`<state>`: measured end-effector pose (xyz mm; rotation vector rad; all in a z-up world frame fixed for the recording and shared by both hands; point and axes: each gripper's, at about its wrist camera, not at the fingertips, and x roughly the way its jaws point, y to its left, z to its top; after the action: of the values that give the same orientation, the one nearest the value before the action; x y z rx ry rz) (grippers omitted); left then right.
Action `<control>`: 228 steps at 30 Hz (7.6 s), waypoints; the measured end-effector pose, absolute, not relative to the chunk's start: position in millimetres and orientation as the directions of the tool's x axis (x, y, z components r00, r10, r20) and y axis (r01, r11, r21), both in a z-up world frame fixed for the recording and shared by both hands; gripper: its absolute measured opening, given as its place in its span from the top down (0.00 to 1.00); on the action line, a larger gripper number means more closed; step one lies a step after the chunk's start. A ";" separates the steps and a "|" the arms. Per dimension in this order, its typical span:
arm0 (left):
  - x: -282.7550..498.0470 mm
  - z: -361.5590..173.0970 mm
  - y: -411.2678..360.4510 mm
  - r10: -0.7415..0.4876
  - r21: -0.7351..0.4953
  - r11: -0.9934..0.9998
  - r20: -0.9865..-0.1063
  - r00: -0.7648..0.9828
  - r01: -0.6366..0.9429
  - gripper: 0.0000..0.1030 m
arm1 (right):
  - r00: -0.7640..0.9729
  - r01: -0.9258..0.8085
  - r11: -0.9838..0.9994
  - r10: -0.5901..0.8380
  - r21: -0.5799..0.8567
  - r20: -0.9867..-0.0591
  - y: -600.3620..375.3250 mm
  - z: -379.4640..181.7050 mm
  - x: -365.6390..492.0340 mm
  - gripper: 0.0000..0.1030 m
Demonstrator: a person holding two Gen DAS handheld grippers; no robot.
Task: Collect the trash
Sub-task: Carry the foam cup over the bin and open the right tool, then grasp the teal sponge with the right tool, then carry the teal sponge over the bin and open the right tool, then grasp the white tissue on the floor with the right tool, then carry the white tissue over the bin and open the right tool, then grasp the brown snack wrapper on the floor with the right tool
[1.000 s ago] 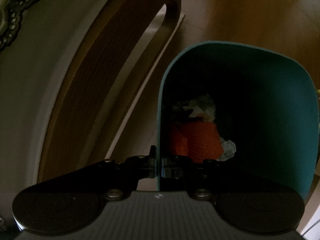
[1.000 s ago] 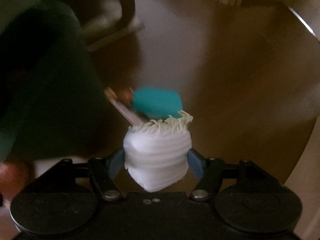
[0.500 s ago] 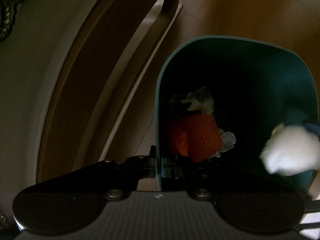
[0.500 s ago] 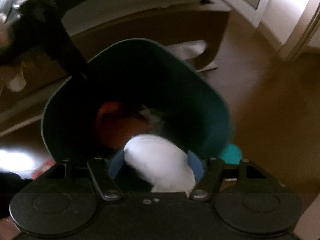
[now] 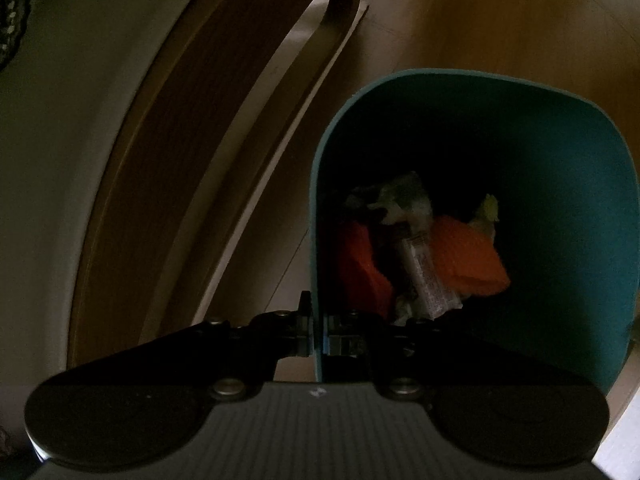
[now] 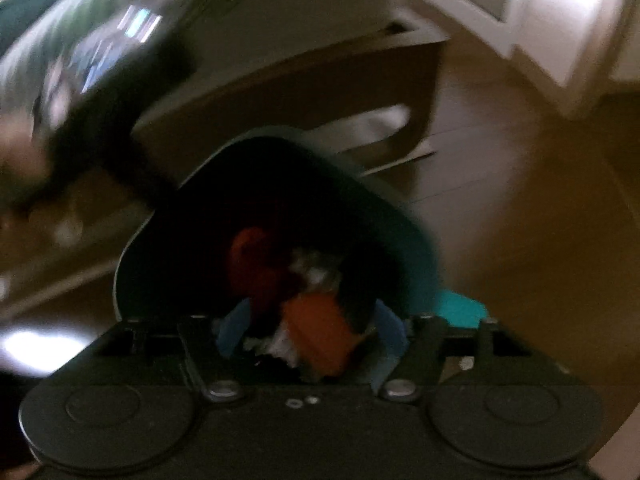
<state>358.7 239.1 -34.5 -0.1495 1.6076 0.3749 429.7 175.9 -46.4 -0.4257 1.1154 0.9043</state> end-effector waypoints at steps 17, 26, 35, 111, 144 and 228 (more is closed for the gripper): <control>346.3 -42.1 250.3 0.121 0.148 0.893 -0.989 -0.090 -0.426 0.95 | 0.143 -0.710 0.703 0.193 0.035 -0.971 128.6 -235.3 572.3 0.18; 343.4 -46.8 249.9 0.139 0.169 0.869 -0.985 -0.098 -0.465 0.93 | 0.079 -0.701 0.713 0.106 0.021 -0.991 132.8 -325.4 584.5 0.18; 342.6 -46.2 249.1 0.141 0.170 0.870 -0.985 -0.098 -0.463 0.93 | 0.050 -0.707 0.706 0.110 0.043 -0.993 136.4 -332.4 573.1 0.89; 338.3 -34.1 229.2 0.171 0.243 0.873 -0.965 -0.201 -0.424 0.93 | 0.131 -0.502 0.863 0.134 0.051 -0.982 97.7 -282.7 618.6 0.39; 335.7 -48.4 227.5 0.173 0.258 0.888 -0.954 -0.244 -0.380 0.91 | 0.094 -0.409 0.867 0.349 0.283 -0.933 34.2 -70.4 520.4 0.98; 333.6 -40.7 233.5 0.034 0.126 0.875 -0.979 -0.201 -0.468 0.90 | -0.080 -0.381 0.905 0.169 0.187 -0.982 146.2 -247.5 570.0 0.70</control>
<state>333.6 233.5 -40.7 -0.3343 1.7221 0.4694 570.0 146.2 -247.5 -0.1689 1.5884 0.4597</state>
